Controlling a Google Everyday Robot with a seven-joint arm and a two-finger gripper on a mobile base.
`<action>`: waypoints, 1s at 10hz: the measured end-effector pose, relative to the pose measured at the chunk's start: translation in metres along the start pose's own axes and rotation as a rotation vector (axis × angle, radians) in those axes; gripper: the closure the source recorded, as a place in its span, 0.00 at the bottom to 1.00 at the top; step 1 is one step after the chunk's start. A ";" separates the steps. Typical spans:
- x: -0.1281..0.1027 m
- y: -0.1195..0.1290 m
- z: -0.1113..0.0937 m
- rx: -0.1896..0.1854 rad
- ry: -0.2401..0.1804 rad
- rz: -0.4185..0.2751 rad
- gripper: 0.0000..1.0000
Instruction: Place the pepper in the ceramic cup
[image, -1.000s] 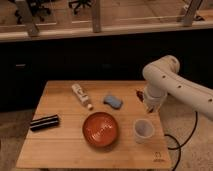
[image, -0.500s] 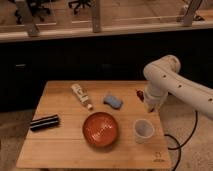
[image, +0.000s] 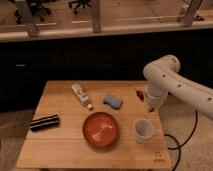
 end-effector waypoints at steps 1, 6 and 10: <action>-0.001 -0.002 -0.001 -0.004 0.008 -0.003 0.60; -0.002 0.002 -0.001 0.020 0.056 0.042 0.95; -0.001 0.000 0.001 0.025 0.052 0.034 1.00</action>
